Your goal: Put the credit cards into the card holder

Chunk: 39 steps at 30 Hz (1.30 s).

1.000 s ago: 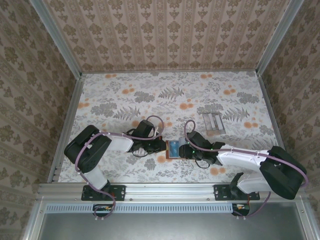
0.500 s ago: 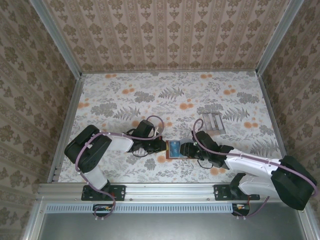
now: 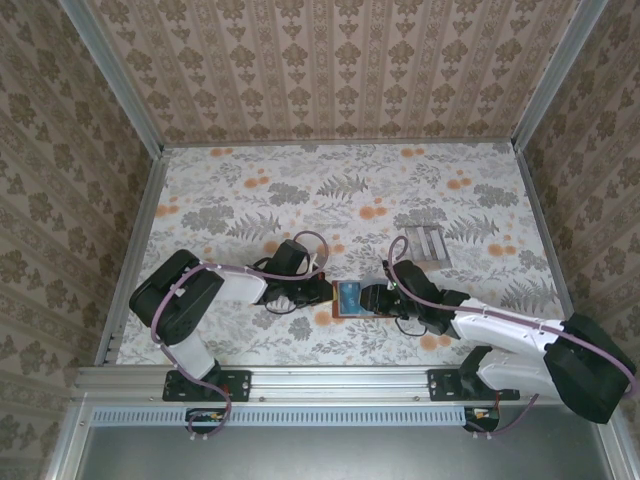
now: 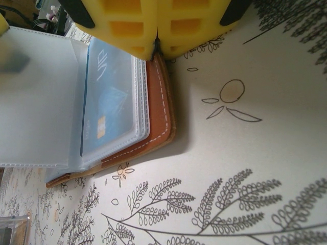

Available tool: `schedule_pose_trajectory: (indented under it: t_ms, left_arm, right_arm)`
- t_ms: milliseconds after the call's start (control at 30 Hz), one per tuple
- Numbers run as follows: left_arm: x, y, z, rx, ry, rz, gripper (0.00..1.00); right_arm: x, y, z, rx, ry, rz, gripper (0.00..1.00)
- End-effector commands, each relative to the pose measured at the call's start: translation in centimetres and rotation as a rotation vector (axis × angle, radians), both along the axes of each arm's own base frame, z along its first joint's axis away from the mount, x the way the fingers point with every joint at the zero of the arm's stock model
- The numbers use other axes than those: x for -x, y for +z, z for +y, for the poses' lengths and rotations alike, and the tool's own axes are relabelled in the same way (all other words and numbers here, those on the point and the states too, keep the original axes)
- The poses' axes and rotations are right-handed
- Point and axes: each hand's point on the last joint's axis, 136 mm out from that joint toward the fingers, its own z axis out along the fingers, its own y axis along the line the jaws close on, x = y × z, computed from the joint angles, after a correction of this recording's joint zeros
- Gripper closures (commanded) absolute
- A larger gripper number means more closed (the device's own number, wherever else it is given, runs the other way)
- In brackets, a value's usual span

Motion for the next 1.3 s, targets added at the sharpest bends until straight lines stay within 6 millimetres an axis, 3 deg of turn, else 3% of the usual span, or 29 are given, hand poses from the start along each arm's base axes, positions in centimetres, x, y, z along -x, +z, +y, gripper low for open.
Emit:
schedule_pose_trajectory:
  t_ms: [0, 233, 467, 600, 700, 833, 1133, 1267]
  left_arm:
    - [1.5, -2.5, 1.4, -0.092, 0.0, 0.045, 1.0]
    - [1.3, -2.1, 2.0, -0.078, 0.038, 0.016, 0.86]
    - [0.6, -1.1, 2.2, -0.039, 0.069, -0.033, 0.48]
    - [0.0, -0.1, 2.0, 0.006, 0.074, -0.055, 0.37]
    - [-0.1, -0.1, 1.8, -0.002, 0.056, -0.058, 0.35]
    - [0.2, -0.7, 1.6, -0.02, 0.034, -0.041, 0.37]
    - [0.3, -0.7, 2.3, -0.099, -0.01, -0.072, 0.58]
    - [0.3, 0.0, 2.3, -0.134, -0.036, -0.087, 0.59]
  right_arm:
    - [-0.1, 0.7, 1.8, -0.064, 0.081, -0.03, 0.62]
    - [-0.7, -0.2, 3.4, -0.08, 0.113, 0.004, 0.61]
    - [-0.1, 1.3, 4.9, -0.173, 0.191, -0.013, 0.49]
    - [-0.2, 1.1, 4.3, -0.171, 0.164, 0.003, 0.47]
    - [-0.6, 0.8, 3.4, -0.152, 0.137, 0.002, 0.47]
    - [-2.1, 2.2, 0.3, -0.067, 0.047, -0.054, 0.47]
    - [-6.6, 7.2, -12.5, 0.553, -0.209, -0.163, 0.46]
    - [-8.0, 7.8, -15.7, 0.765, -0.218, -0.094, 0.42]
